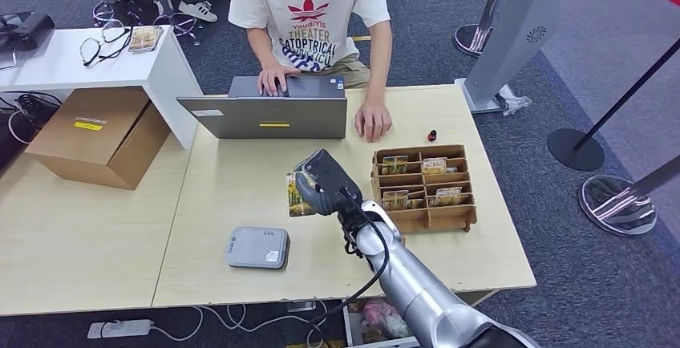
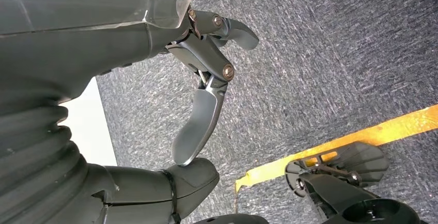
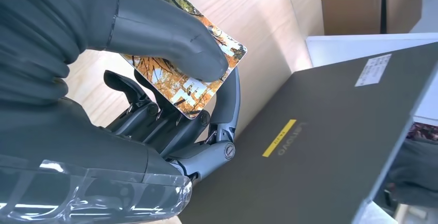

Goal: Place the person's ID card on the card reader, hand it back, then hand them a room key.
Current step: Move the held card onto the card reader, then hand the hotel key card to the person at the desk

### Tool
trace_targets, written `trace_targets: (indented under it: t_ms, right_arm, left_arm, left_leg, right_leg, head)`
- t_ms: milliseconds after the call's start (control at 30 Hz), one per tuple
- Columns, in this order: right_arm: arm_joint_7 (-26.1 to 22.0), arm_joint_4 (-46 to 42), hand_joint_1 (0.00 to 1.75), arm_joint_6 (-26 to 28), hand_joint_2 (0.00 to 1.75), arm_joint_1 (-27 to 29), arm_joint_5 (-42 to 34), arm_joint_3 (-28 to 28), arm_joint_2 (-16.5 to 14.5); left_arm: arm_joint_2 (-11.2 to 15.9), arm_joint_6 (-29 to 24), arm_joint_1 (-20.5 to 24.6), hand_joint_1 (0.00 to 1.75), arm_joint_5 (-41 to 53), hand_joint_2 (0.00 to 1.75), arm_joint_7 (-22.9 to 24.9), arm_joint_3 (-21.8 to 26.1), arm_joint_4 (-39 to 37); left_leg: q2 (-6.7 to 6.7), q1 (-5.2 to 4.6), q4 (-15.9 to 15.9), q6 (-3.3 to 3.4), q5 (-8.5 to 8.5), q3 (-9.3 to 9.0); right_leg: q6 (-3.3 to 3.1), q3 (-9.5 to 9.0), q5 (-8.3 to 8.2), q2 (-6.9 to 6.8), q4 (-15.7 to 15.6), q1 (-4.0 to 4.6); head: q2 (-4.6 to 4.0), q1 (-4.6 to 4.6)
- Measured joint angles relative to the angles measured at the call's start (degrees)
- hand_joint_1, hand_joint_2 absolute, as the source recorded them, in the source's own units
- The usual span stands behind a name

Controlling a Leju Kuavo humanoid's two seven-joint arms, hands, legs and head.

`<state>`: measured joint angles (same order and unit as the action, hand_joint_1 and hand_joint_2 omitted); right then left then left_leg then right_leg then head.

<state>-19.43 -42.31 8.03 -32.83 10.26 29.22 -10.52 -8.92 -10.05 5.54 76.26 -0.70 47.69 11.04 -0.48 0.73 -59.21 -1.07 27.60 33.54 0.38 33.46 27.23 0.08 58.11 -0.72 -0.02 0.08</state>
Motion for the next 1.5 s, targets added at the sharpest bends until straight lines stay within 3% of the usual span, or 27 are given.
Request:
trace_targets:
  t_ms: [333,567,1100,1500]
  right_arm:
    - [0.0,-8.3,1.75,1.9,1.75,-0.4,-0.5,-1.9,1.2]
    - [1.7,-9.1,1.75,5.3,1.75,-5.0,1.8,-4.7,1.8]
    - [4.7,1.7,1.75,10.8,1.75,-16.5,7.6,-11.0,2.8]
    - [4.7,8.3,1.73,11.7,1.75,-19.4,9.1,-12.9,3.2]
  left_arm:
    - [0.0,-0.1,0.0,0.00,-0.4,1.75,-0.5,0.0,0.0]
    - [0.0,0.1,0.0,0.00,-0.2,1.75,-0.5,-0.1,0.0]
    - [0.0,0.8,0.7,0.00,0.4,1.75,0.7,-1.8,0.0]
    - [0.0,0.8,0.6,0.00,0.2,1.75,0.7,-2.0,0.0]
  left_leg:
    - [0.00,0.00,0.0,0.00,0.00,0.02]
    - [0.00,-0.01,0.0,0.00,-0.01,0.01]
    - [-0.01,0.00,0.0,0.00,-0.01,0.02]
    - [-0.01,0.00,0.0,0.00,-0.01,0.02]
  right_leg:
    - [0.00,0.00,0.00,0.00,0.0,0.00]
    - [0.00,0.00,-0.01,0.00,0.0,-0.01]
    - [0.00,0.00,-0.01,-0.01,0.0,0.00]
    - [0.00,0.00,-0.01,-0.01,0.0,0.00]
  head:
    - [0.00,-0.01]
    - [0.00,-0.01]
    - [0.00,-0.01]
    - [0.00,-0.01]
